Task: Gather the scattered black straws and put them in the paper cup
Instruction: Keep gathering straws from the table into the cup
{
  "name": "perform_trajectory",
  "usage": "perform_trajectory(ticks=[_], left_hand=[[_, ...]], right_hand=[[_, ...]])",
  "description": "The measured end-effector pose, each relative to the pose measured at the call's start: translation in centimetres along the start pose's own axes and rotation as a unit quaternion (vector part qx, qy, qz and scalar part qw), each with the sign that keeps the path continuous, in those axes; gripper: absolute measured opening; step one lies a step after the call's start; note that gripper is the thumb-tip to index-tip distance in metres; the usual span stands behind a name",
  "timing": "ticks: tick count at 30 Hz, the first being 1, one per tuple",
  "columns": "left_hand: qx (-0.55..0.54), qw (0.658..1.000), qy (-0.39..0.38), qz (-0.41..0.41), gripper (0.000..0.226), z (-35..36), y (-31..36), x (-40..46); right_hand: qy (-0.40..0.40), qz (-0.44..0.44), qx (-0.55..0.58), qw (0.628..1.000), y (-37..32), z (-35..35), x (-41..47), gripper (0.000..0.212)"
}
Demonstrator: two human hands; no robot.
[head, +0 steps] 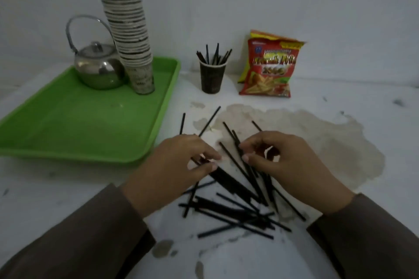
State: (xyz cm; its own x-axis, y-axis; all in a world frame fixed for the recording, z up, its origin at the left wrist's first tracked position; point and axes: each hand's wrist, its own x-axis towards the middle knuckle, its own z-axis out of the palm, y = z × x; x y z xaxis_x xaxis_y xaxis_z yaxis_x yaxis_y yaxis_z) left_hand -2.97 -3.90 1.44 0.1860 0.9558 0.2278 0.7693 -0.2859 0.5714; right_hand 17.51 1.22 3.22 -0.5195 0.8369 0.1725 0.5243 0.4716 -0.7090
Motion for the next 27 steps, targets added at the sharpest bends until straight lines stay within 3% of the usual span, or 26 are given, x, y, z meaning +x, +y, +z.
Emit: perform_trajectory(ticks=[6, 13, 17, 27], left_hand=[[0.036, 0.999, -0.035, 0.002, 0.025, 2.8, 1.3, -2.3], [0.119, 0.988, -0.090, 0.046, 0.046, 3.5, 1.4, -3.2], [0.173, 0.977, -0.096, 0.074, 0.044, 3.5, 1.6, -3.6], [0.161, 0.981, -0.077, 0.081, 0.034, 3.8, 1.0, -3.3]], right_hand=[[-0.019, -0.007, -0.019, 1.000, 1.5, 1.8, -3.8, 0.010], [-0.076, -0.129, -0.166, 0.975, 1.8, 2.8, -4.6, 0.030], [-0.108, -0.159, -0.233, 0.953, 1.7, 3.2, -4.8, 0.034], [-0.077, -0.148, -0.232, 0.958, 2.1, 3.4, -4.9, 0.017]])
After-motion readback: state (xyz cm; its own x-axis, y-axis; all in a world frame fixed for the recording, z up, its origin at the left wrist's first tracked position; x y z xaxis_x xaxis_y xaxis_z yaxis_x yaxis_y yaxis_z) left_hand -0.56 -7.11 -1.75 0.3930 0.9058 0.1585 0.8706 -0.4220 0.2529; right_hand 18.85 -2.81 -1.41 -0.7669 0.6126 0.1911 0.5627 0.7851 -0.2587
